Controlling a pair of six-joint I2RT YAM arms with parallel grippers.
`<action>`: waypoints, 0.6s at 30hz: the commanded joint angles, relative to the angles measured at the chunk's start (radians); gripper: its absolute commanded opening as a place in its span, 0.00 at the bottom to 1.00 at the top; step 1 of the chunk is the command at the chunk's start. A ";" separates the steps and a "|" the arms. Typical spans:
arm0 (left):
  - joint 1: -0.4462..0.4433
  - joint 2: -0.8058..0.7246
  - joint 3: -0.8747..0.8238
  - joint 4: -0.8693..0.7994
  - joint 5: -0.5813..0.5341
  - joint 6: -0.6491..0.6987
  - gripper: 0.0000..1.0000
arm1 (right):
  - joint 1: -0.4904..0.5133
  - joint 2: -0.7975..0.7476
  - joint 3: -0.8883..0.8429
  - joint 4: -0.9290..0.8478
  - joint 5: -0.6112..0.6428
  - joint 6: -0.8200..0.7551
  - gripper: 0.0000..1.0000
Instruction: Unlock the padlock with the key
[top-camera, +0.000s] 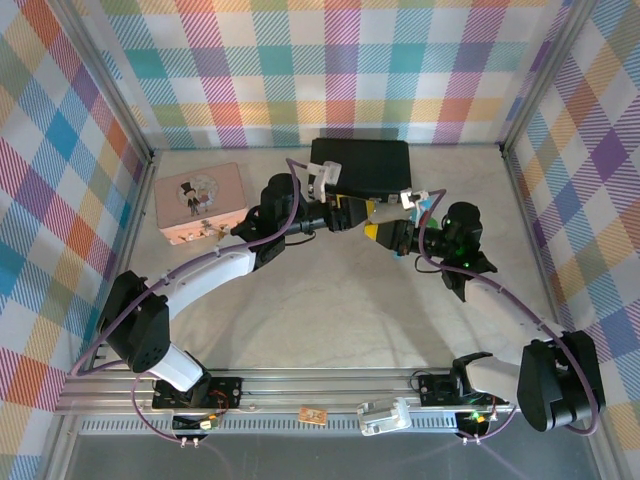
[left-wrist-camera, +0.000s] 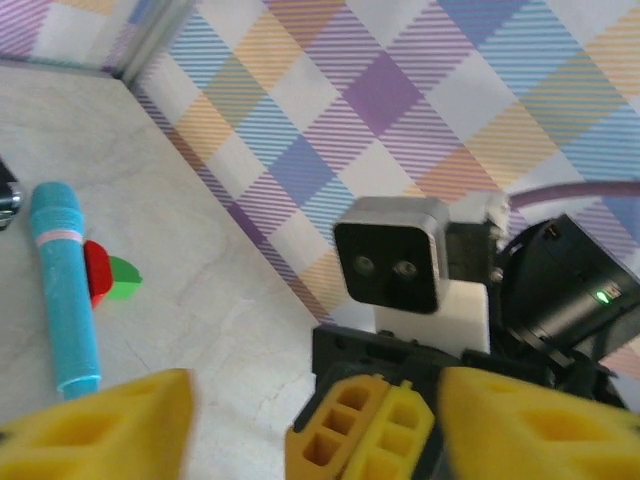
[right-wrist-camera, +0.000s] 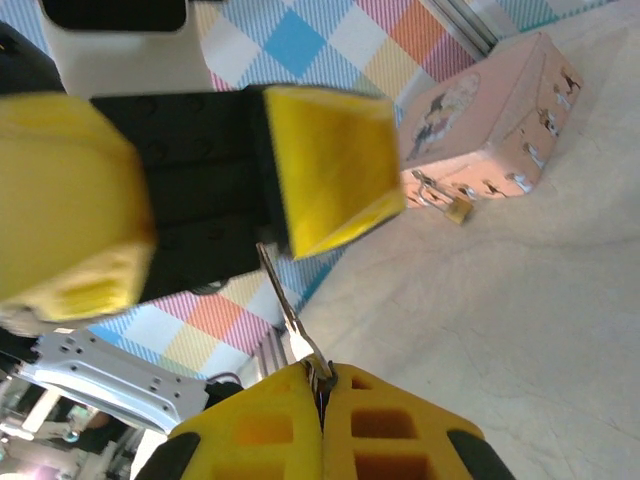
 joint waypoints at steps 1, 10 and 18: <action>0.018 -0.056 -0.041 0.038 -0.069 -0.050 0.95 | 0.006 -0.044 0.067 -0.162 0.012 -0.158 0.00; 0.012 -0.024 -0.044 0.077 -0.017 -0.085 0.73 | 0.007 -0.041 0.105 -0.254 0.028 -0.214 0.00; -0.011 0.010 -0.028 0.082 0.017 -0.093 0.59 | 0.006 -0.037 0.106 -0.261 0.061 -0.203 0.00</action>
